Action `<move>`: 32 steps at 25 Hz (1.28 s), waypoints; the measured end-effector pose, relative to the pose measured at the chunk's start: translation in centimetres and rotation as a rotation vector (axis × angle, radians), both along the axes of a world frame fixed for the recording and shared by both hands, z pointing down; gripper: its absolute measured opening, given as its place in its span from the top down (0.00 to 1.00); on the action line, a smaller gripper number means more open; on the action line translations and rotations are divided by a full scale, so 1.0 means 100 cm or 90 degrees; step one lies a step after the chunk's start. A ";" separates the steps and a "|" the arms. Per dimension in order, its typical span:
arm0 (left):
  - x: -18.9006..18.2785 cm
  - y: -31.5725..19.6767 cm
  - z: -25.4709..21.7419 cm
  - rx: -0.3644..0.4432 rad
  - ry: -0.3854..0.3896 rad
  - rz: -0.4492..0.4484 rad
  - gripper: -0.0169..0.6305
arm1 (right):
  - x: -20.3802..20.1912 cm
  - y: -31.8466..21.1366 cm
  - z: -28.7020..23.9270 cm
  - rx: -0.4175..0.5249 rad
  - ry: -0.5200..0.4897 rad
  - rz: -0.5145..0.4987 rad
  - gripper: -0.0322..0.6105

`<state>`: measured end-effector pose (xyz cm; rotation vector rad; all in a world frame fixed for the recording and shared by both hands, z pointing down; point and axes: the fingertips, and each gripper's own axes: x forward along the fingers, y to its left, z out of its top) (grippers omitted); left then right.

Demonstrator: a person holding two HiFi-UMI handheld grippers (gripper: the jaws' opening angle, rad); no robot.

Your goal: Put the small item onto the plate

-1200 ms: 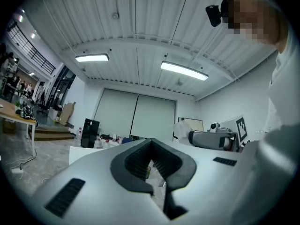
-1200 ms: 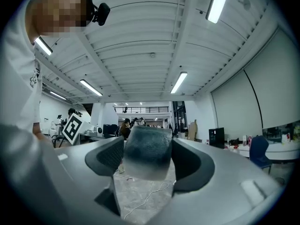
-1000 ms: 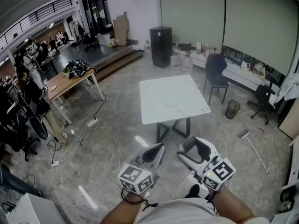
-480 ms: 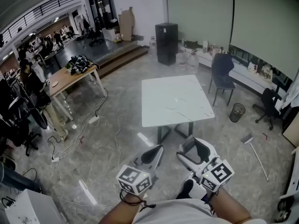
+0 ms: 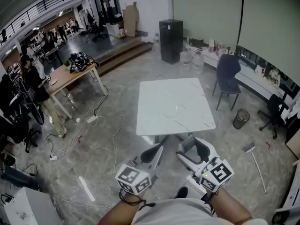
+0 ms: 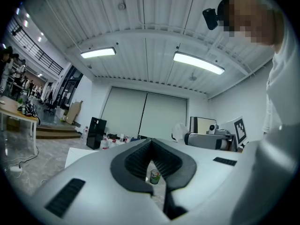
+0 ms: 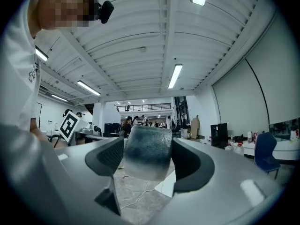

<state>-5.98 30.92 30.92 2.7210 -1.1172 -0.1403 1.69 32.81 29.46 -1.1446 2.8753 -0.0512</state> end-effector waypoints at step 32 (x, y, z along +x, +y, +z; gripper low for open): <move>0.091 -0.215 0.028 -0.014 0.007 -0.029 0.97 | 0.096 -0.208 0.028 -0.030 0.013 -0.026 0.47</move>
